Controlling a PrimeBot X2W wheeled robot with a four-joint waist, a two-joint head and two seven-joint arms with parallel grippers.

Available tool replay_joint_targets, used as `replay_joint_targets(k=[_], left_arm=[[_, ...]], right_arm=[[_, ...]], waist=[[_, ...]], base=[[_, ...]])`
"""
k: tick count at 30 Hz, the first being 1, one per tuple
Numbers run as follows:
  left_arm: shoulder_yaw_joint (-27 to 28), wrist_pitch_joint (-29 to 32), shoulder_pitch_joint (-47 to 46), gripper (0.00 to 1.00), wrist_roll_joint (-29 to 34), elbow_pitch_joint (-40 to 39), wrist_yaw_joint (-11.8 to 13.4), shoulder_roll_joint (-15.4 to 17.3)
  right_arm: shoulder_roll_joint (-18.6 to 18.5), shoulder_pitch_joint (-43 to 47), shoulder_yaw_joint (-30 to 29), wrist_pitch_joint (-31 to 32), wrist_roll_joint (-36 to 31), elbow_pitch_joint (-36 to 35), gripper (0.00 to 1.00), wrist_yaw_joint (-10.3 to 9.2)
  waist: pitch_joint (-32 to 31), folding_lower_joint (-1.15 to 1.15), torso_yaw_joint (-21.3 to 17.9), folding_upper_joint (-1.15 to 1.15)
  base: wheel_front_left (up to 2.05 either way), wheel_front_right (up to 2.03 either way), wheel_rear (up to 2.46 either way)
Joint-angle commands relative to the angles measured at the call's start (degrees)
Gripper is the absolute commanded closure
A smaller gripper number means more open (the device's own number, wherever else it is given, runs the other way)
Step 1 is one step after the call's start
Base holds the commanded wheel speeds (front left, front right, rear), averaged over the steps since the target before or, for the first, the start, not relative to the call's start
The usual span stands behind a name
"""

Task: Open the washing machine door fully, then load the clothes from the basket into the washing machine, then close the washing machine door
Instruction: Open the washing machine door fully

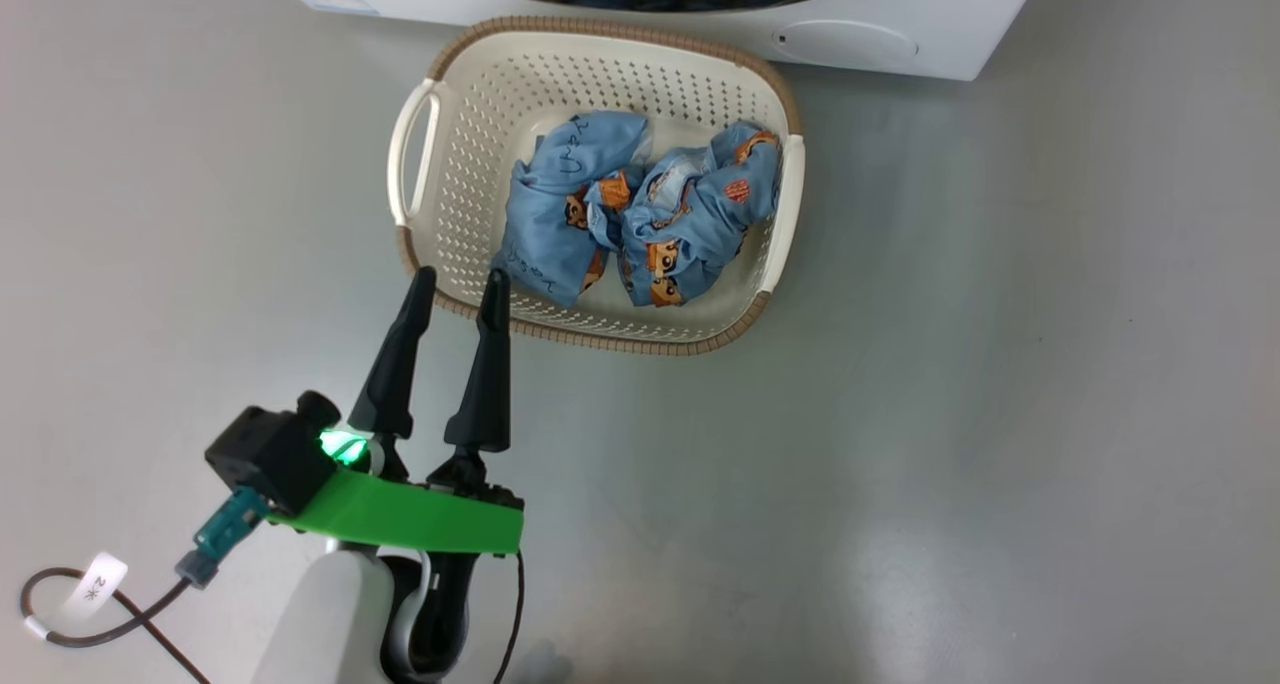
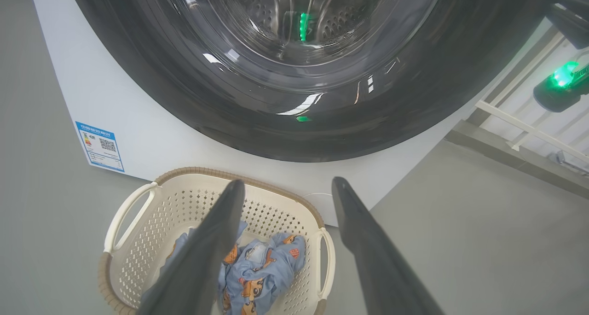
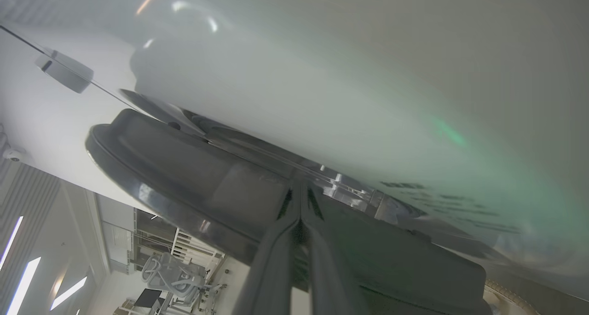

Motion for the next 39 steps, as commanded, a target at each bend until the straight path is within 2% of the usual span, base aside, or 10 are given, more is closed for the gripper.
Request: replay_joint_targets(k=[1,25,39], left_arm=[[1.43,-0.36,-0.51,0.00,-0.25,-1.69,0.02,1.13],[1.14,-0.36,-1.21,0.00,-1.62,-2.09,0.02,1.13],[2.27,-0.36,0.44,0.00,0.51,-2.88,0.13,1.13]], right_arm=[[1.07,-0.71,0.25,0.00,-0.43,-1.73,1.00,0.33],[1.94,-0.07,4.48,1.16,-0.25,-3.80,1.00,0.33],[2.31,5.52,6.25,1.89,0.84,-5.85,1.00,0.33]], waist=[[0.30,0.00,0.22,0.00],[-0.22,0.00,0.97,0.00],[-4.56,0.00,0.53,0.00]], base=[[0.00,0.00,0.00],[0.00,0.00,0.00],[0.00,0.00,0.00]])
